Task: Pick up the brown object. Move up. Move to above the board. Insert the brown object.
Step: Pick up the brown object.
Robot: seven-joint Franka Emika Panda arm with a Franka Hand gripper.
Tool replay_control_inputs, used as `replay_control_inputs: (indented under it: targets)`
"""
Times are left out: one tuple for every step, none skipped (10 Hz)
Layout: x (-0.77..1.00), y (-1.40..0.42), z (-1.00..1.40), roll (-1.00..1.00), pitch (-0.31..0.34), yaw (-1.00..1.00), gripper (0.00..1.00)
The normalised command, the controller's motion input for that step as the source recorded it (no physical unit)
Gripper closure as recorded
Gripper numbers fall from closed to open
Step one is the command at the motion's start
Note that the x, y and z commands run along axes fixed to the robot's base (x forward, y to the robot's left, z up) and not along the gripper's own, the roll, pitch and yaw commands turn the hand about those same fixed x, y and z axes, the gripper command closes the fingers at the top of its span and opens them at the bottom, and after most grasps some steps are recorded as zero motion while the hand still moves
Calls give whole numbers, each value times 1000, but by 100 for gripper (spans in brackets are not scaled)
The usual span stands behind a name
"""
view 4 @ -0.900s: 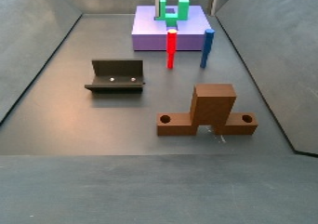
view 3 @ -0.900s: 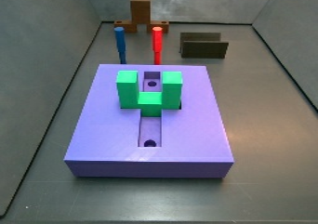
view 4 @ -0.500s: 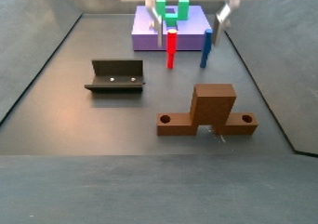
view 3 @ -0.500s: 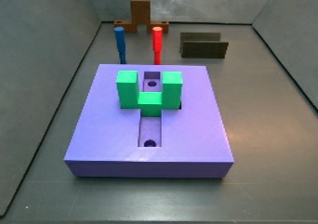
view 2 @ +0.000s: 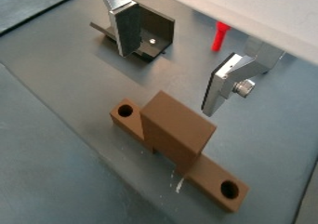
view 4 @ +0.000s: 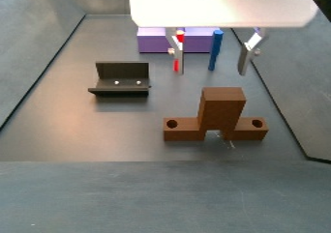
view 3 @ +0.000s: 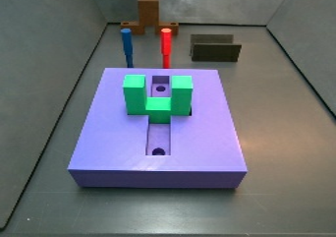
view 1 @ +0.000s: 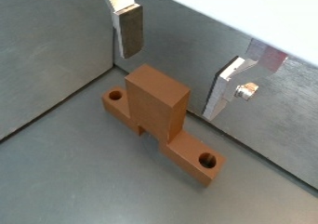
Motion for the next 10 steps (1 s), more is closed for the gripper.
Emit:
replay_control_inputs:
  targets:
    - [-37, 51, -206, 0, 0, -23, 0]
    - [0, 17, -323, 0, 0, 0, 0]
    - [0, 63, -340, 0, 0, 0, 0]
    - [-223, 71, -243, 0, 0, 0, 0]
    - [-251, 129, -226, 3, 0, -63, 0]
    - [-206, 111, -183, 1, 0, -91, 0]
    - [-183, 94, -151, 0, 0, -89, 0]
    - [-51, 74, -197, 0, 0, -49, 0]
    - [0, 26, -234, -1, 0, 0, 0]
    - [14, 23, -257, 0, 0, 0, 0]
